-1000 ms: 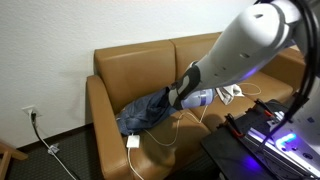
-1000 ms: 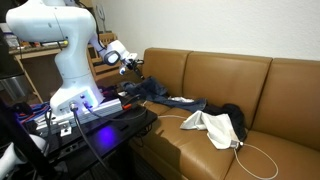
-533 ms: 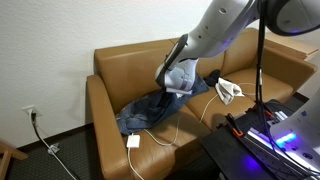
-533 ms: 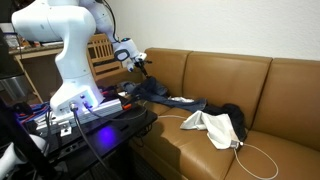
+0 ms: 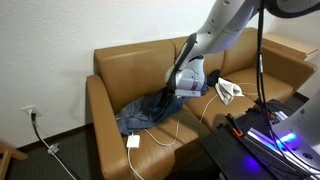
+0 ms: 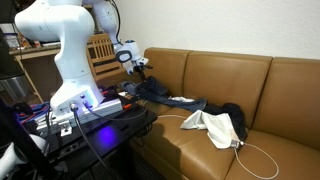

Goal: Spread the jeans on the couch

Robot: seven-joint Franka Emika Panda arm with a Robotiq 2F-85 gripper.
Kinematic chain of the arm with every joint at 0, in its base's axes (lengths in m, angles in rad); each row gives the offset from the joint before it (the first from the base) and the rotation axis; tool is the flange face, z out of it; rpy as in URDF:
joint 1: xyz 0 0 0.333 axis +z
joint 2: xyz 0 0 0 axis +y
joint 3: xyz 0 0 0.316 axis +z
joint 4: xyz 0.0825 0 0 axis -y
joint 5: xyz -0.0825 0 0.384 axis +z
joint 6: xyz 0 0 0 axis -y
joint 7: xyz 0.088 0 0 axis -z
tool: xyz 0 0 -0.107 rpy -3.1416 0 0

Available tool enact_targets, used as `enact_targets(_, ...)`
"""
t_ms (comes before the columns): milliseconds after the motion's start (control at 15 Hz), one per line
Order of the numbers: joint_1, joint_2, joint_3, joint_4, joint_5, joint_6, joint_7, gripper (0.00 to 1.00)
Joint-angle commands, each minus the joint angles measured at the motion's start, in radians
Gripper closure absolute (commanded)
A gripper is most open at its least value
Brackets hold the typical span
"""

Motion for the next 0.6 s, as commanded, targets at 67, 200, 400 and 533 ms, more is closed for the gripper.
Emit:
enact_targets(67, -0.091, 0.096, 0.052, 0.069, -0.229, 0.064, 0.157, 0.00)
enact_targets(200, -0.117, 0.178, 0.059, 0.143, -0.322, 0.058, 0.231, 0.00)
enact_targets(400, -0.184, 0.269, 0.112, 0.252, -0.455, 0.063, 0.289, 0.00)
enact_targets(533, -0.209, 0.331, 0.135, 0.321, -0.531, 0.083, 0.325, 0.00)
